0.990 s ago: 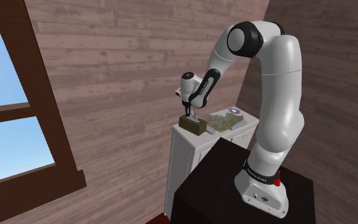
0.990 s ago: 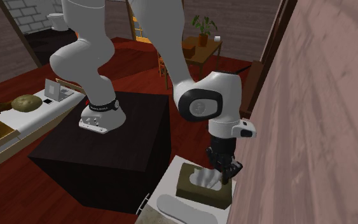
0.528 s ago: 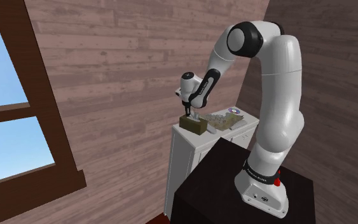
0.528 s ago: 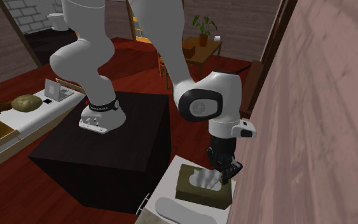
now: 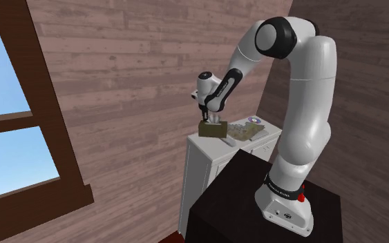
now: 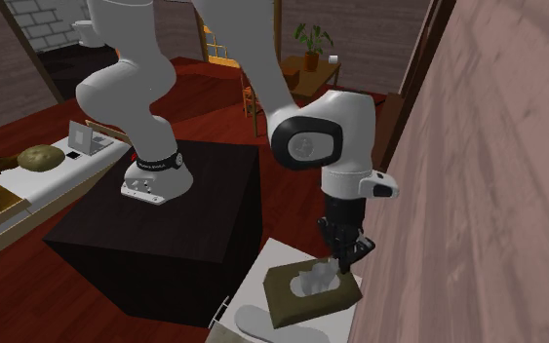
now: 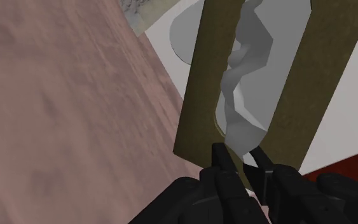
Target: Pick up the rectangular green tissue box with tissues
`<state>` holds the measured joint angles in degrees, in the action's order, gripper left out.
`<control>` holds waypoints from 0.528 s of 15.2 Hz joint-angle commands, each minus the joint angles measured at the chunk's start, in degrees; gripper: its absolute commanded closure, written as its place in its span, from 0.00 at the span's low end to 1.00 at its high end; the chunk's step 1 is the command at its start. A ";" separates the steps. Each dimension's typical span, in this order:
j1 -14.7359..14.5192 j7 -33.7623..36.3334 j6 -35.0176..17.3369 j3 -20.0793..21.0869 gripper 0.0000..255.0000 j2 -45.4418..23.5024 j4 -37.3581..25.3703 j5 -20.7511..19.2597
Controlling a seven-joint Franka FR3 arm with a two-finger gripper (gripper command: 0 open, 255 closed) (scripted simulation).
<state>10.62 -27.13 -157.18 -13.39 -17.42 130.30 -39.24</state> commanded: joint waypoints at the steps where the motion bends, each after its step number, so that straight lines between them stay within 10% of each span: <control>1: 0.25 -1.22 1.24 0.41 1.00 1.47 0.15 0.92; 8: 0.63 -4.54 5.01 1.40 1.00 5.62 0.31 3.55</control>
<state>11.20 -31.27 -152.61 -12.08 -12.26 130.60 -35.99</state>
